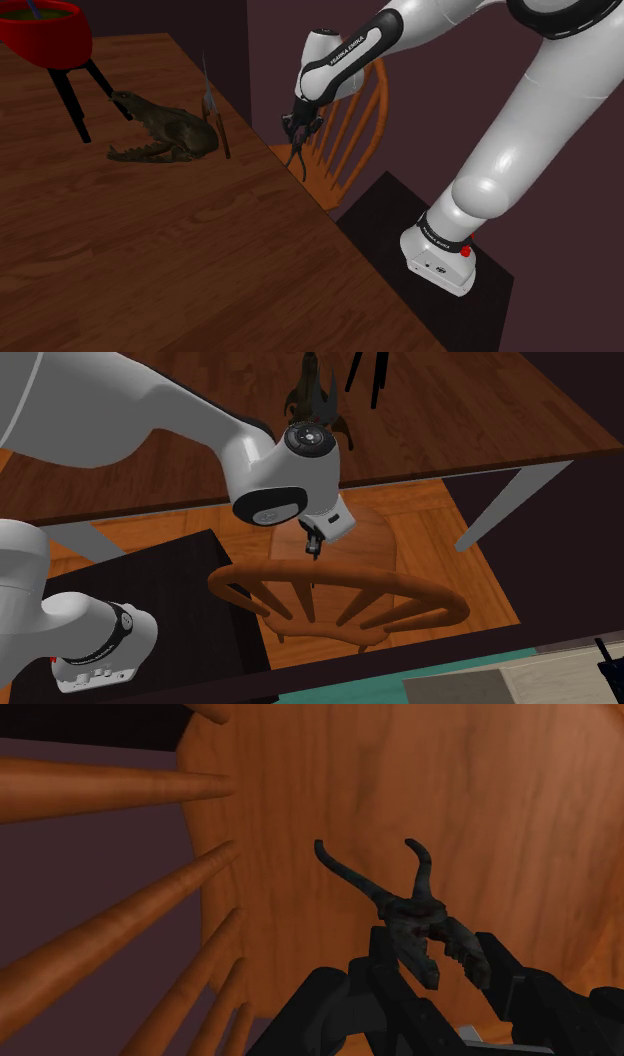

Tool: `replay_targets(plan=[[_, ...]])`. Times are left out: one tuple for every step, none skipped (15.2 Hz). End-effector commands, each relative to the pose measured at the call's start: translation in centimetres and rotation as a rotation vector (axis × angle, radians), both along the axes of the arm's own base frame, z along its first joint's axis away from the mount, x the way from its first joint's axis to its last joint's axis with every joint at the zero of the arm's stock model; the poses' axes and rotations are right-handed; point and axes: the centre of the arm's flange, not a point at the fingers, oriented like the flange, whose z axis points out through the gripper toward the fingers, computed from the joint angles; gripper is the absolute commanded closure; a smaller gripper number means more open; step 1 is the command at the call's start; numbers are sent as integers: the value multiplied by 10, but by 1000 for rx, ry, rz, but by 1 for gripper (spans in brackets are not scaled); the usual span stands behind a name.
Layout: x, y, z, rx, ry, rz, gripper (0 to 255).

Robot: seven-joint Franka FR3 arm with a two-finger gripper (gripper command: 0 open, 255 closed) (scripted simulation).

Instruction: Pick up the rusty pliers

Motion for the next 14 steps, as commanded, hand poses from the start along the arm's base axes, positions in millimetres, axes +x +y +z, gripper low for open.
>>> replay_targets(plan=[[0, 0, 8, 0, 1, 0, 255], [0, 0, 14, 0, 1, 0, 255], [0, 0, 19, 0, 1, 0, 255], [0, 0, 24, 0, 1, 0, 255], [0, 0, 29, 0, 1, 0, 255], [0, 0, 35, 0, 1, 0, 255], [0, 0, 40, 0, 1, 0, 255], [0, 0, 45, 0, 1, 0, 255], [0, 0, 51, 0, 1, 0, 255], [0, 0, 56, 0, 1, 0, 255], [0, 0, 61, 0, 1, 0, 255], [0, 0, 66, 0, 1, 0, 255], [0, 0, 72, 0, 1, 0, 255], [0, 0, 77, 0, 1, 0, 255]])
